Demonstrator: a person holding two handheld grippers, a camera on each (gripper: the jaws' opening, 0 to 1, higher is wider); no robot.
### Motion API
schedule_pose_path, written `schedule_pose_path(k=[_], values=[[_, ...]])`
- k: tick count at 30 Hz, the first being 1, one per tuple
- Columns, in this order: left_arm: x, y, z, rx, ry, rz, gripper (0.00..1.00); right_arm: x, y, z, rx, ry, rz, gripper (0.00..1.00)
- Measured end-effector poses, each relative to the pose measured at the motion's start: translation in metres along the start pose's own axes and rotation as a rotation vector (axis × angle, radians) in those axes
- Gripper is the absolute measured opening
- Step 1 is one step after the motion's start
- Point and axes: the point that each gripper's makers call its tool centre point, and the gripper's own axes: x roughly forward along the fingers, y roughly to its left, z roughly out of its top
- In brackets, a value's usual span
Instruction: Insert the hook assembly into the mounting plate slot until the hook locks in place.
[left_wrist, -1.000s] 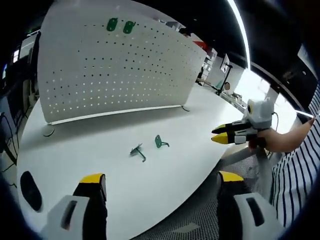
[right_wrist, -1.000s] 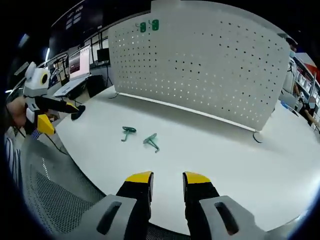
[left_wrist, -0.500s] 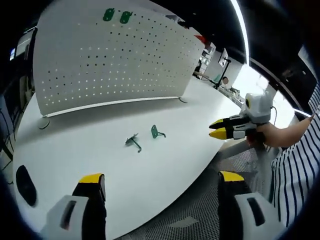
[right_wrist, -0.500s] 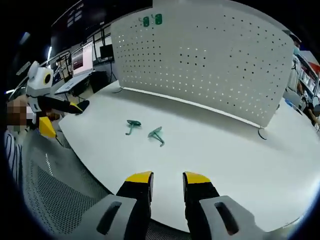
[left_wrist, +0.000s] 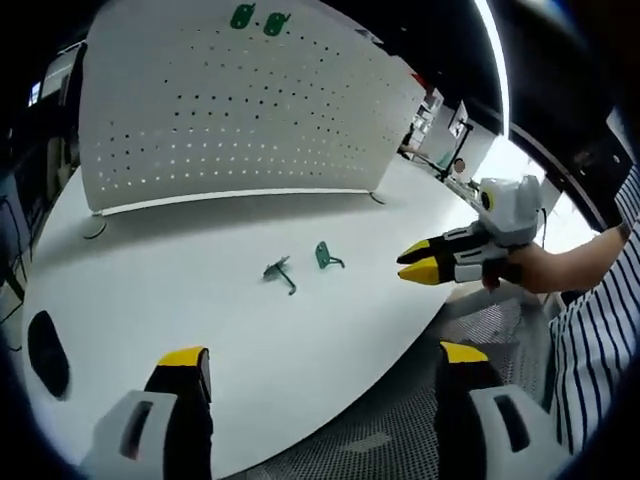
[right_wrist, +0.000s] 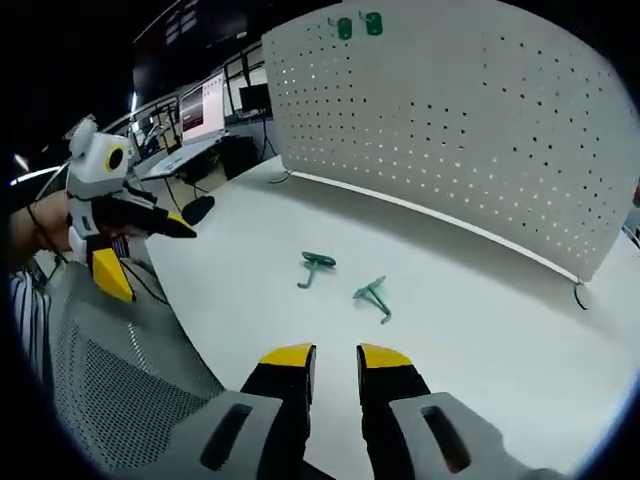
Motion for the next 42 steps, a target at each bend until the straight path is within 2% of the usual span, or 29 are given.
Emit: schedule_pose_path(k=[5,9,13,21,23,29,38,40,42], values=[[-0.001,0.003,0.004,-0.002,-0.009,0.007,0.95,0.018,0.009,0.013,-0.019,0.002,0.024,0.14],[-0.001,0.005,0.004,0.003,-0.002,0.011,0.95,0.035,0.013,0.024,0.008,0.006,0.034,0.14],[-0.001,0.006,0.003,0.007,0.006,0.010,0.95,0.055,0.018,0.032,-0.013,0.021,0.029,0.14],[-0.007,0.013,0.008,-0.007,-0.010,0.027,0.95,0.095,0.023,0.028,0.037,0.081,0.029,0.13],[-0.010,0.016,0.006,-0.006,-0.006,0.033,0.95,0.103,0.020,0.024,0.023,0.112,0.012,0.13],[-0.013,0.026,0.005,-0.019,-0.004,0.050,0.94,0.114,0.022,0.028,0.025,0.118,0.007,0.13],[-0.010,0.028,0.012,-0.027,-0.010,0.046,0.93,0.122,0.021,0.020,-0.001,0.151,-0.020,0.10],[-0.009,0.028,0.011,-0.026,-0.006,0.045,0.93,0.123,0.018,0.018,-0.045,0.159,-0.041,0.10],[-0.008,0.028,0.009,-0.022,0.001,0.042,0.93,0.124,0.017,0.014,-0.048,0.166,-0.047,0.09]])
